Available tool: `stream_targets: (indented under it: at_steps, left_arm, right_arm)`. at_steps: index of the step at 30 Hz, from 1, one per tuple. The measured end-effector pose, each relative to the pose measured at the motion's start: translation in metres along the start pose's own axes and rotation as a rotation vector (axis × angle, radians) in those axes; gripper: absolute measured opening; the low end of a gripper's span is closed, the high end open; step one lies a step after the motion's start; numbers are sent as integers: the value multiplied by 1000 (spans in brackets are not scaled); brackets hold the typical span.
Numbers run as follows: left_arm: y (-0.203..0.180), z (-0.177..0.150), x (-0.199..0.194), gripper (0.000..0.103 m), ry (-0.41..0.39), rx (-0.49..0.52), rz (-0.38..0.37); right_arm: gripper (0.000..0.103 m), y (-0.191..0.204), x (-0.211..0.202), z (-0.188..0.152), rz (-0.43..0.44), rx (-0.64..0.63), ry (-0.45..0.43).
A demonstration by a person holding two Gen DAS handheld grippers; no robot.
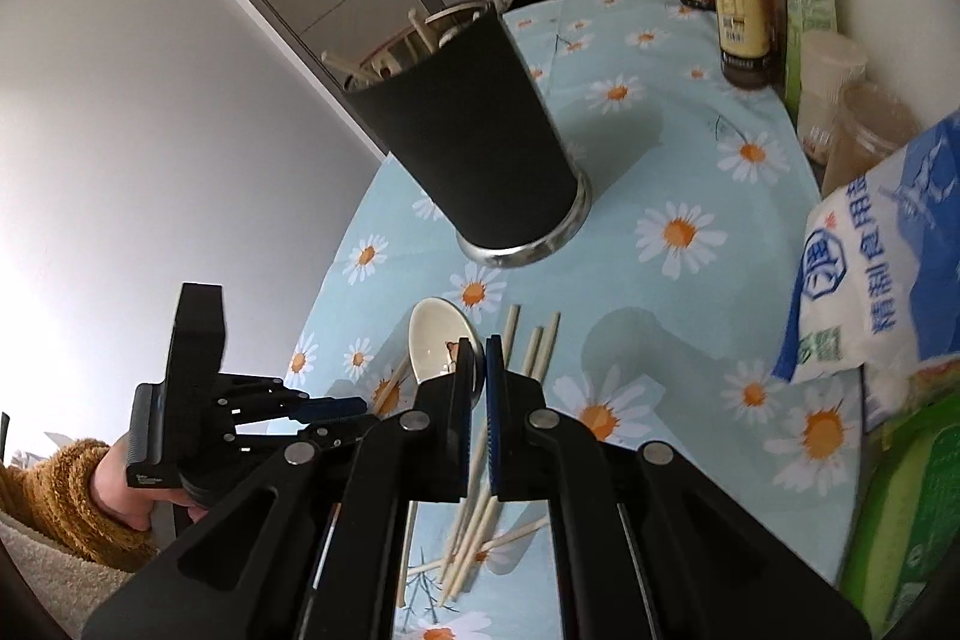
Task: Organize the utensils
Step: 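Lower the left gripper onto a loose chopstick and close on it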
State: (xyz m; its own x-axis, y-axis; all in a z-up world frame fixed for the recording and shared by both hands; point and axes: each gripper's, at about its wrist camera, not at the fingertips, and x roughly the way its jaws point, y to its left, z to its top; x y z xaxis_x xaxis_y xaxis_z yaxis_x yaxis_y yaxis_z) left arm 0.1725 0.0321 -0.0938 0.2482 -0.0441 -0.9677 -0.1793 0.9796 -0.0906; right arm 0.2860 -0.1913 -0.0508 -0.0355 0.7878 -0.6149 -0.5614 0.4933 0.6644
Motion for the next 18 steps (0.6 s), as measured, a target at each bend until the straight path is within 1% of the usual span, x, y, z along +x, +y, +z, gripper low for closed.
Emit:
stream_targets:
  at_steps: [3,7,12,18]
  left_arm:
    - [-5,4,2,11,8,-2,46]
    - [-10,9,5,4,8,-18,93]
    - [-12,12,5,4,-6,-65,95]
    - [-4,11,-1,4,-22,-137,65]
  right_arm:
    - [5,0,-6,5,3,-26,-6]
    - [5,-3,-10,7,42,-50,-9]
    - [5,-5,-8,11,76,-89,-13]
    - [5,-12,-6,15,91,-75,-20]
